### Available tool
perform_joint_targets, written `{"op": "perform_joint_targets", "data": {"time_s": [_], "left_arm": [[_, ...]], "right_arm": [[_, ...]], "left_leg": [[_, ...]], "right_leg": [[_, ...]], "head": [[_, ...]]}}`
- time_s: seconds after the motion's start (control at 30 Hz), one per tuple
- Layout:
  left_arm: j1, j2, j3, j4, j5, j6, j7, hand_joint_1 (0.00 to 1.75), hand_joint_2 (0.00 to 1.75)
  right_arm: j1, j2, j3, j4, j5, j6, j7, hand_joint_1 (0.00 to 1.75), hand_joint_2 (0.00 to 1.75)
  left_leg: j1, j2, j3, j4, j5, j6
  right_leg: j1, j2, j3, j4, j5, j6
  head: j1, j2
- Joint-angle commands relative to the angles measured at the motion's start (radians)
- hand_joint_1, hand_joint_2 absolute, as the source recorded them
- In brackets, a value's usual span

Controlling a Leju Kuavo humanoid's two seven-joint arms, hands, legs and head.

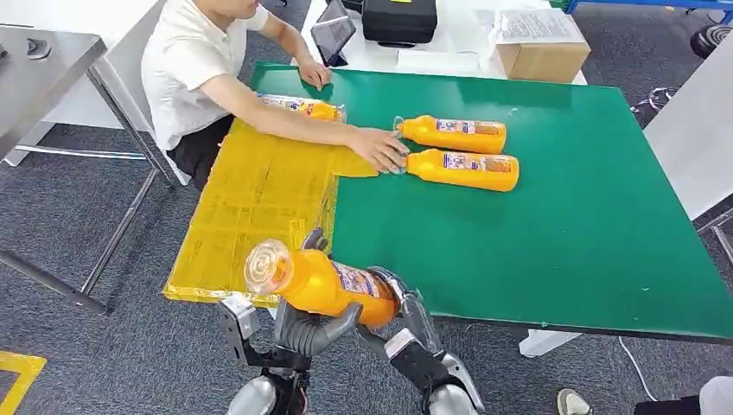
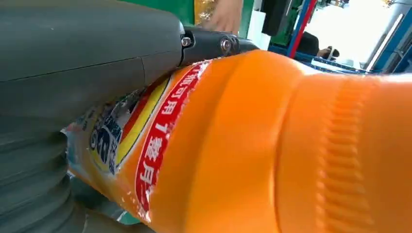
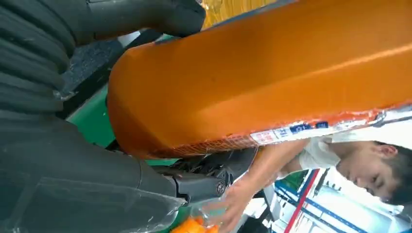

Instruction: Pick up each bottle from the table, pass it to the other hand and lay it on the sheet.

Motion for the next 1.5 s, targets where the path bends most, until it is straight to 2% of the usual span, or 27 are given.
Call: {"op": "perform_joint_targets", "data": {"time_s": [0.03,0.1,0.23,0.27,0.33,0.43,0.6,0.7,0.77,0.83,0.9,0.97,1.0,1.03,1.07,1.1,1.2,1.43,1.5], "left_arm": [[-0.050,0.006,0.015,0.000,0.085,-0.077,0.014,1.75,1.75],[-0.051,0.007,0.023,-0.013,0.092,-0.090,0.012,1.75,1.75],[-0.035,-0.003,0.068,-0.030,0.214,-0.218,0.054,1.75,1.75],[-0.032,-0.002,0.078,-0.034,0.232,-0.237,0.055,1.75,1.75],[-0.029,0.000,0.096,-0.056,0.245,-0.274,0.035,1.75,1.75],[-0.033,-0.003,0.120,-0.076,0.332,-0.381,0.074,1.75,1.75],[-0.038,-0.018,0.139,-0.078,0.327,-0.377,0.073,1.75,1.75],[-0.032,-0.036,0.196,-0.074,0.288,-0.283,0.080,1.75,1.75],[-0.049,-0.018,0.225,-0.044,0.220,-0.190,0.074,1.75,1.75],[-0.062,-0.009,0.245,-0.020,0.228,-0.200,0.074,1.75,1.75],[-0.091,0.000,0.270,0.030,0.129,-0.079,0.053,1.75,1.75],[-0.129,0.007,0.313,0.062,-0.053,0.120,-0.062,1.75,1.75],[-0.151,0.017,0.321,0.083,-0.190,0.261,-0.111,1.75,1.75],[-0.176,0.030,0.325,0.130,-0.401,0.484,-0.178,1.75,1.75],[-0.172,-0.016,0.458,0.137,-0.645,0.515,-0.184,1.75,1.75],[-0.173,-0.025,0.494,0.151,-0.727,0.515,-0.184,1.75,1.75],[-0.180,0.011,0.457,0.186,-0.987,0.515,-0.158,1.75,1.75],[-0.180,0.011,0.457,0.186,-0.987,0.515,-0.158,1.75,1.75],[-0.203,0.038,0.389,0.232,-1.210,0.515,-0.030,1.75,1.75]], "right_arm": [[-0.075,0.003,0.097,0.124,-0.009,-0.003,-0.011,1.29,1.75],[-0.072,0.004,0.101,0.131,-0.022,0.015,-0.010,0.00,1.75],[-0.043,0.006,0.095,0.125,-0.069,0.077,-0.037,0.00,1.75],[-0.035,0.009,0.092,0.118,-0.078,0.087,-0.045,0.00,0.00],[-0.014,0.006,0.096,0.084,-0.100,0.123,-0.048,0.00,0.00],[-0.008,-0.009,0.110,0.064,-0.103,0.140,-0.048,0.00,0.00],[-0.006,-0.019,0.110,0.054,-0.105,0.118,-0.048,0.00,0.00],[0.015,-0.027,0.091,0.016,-0.109,0.011,-0.048,0.00,0.00],[0.037,-0.030,0.065,-0.013,-0.127,-0.026,-0.048,0.00,0.00],[0.044,-0.038,0.060,-0.025,-0.128,-0.022,-0.048,0.00,0.00],[0.060,-0.030,0.009,-0.040,-0.084,-0.153,-0.048,0.00,0.00],[0.076,-0.029,-0.052,-0.094,-0.033,-0.351,-0.048,0.00,0.00],[0.083,-0.034,-0.086,-0.127,-0.048,-0.425,-0.048,0.00,0.00],[0.099,-0.007,-0.169,-0.173,-0.046,-0.476,-0.048,0.00,0.00],[0.114,0.029,-0.253,-0.235,-0.037,-0.476,-0.048,0.00,0.00],[0.123,0.061,-0.329,-0.287,-0.026,-0.476,-0.048,0.00,0.00],[0.130,0.145,-0.517,-0.485,0.054,-0.476,-0.048,0.00,0.00],[0.130,0.145,-0.517,-0.485,0.054,-0.476,-0.048,0.00,0.00],[0.130,0.167,-0.557,-0.507,0.053,-0.476,-0.048,0.00,0.00]], "left_leg": [[0.001,0.001,0.003,-0.001,-0.001,-0.001],[0.001,0.001,0.004,-0.001,-0.001,-0.001],[0.001,0.000,0.004,-0.001,-0.001,-0.001],[0.001,0.001,0.006,-0.001,-0.003,-0.002],[0.001,0.000,0.005,-0.001,-0.002,-0.002],[0.001,0.001,0.008,-0.001,-0.004,-0.003],[0.001,0.000,0.004,0.000,-0.002,-0.002],[0.001,-0.001,0.005,0.000,-0.002,-0.002],[0.001,0.000,0.006,0.000,-0.003,-0.002],[0.001,-0.001,0.006,-0.001,-0.002,-0.002],[0.000,0.001,0.006,-0.001,-0.001,-0.002],[0.000,0.000,0.006,-0.001,-0.002,-0.002],[0.000,-0.002,0.006,-0.001,-0.001,-0.002],[0.000,-0.002,0.004,-0.001,0.000,-0.002],[0.000,-0.002,0.006,-0.001,-0.001,-0.002],[0.000,0.000,0.004,-0.001,0.000,-0.002],[-0.001,0.000,0.003,-0.001,0.000,-0.001],[0.000,0.000,0.005,-0.001,-0.001,-0.001],[0.000,0.000,0.005,-0.001,-0.001,-0.002]], "right_leg": [[0.001,0.001,0.003,-0.001,-0.001,-0.001],[0.001,0.002,0.004,-0.001,-0.001,-0.002],[0.001,0.001,0.004,-0.001,-0.001,-0.002],[0.001,0.001,0.006,0.000,-0.002,-0.002],[0.001,0.001,0.005,-0.001,-0.002,-0.002],[0.001,0.001,0.008,-0.001,-0.003,-0.003],[0.001,0.000,0.004,0.000,-0.002,-0.002],[0.001,-0.001,0.004,-0.001,-0.002,-0.002],[0.001,-0.001,0.006,0.000,-0.003,-0.002],[0.001,-0.002,0.006,-0.001,-0.002,-0.002],[0.000,0.000,0.005,-0.001,-0.002,-0.002],[0.000,-0.001,0.006,-0.001,-0.002,-0.003],[0.000,-0.003,0.005,-0.001,-0.002,-0.002],[0.000,-0.002,0.004,0.000,-0.001,-0.002],[0.000,-0.002,0.005,0.000,-0.002,-0.002],[0.000,-0.001,0.003,0.000,-0.001,-0.002],[-0.001,-0.001,0.002,0.002,-0.001,-0.002],[-0.001,-0.001,0.005,0.000,-0.002,-0.002],[0.000,-0.001,0.005,0.000,-0.002,-0.002]], "head": [[0.000,0.000],[0.000,0.000],[0.000,0.000],[0.000,0.000],[0.000,0.000],[0.000,0.000],[0.000,0.000],[0.000,0.000],[0.000,0.000],[0.001,0.000],[0.000,0.000],[0.000,0.000],[0.000,0.000],[0.000,0.000],[0.000,0.000],[0.000,0.000],[0.000,0.000],[0.000,0.000],[0.000,0.000]]}}
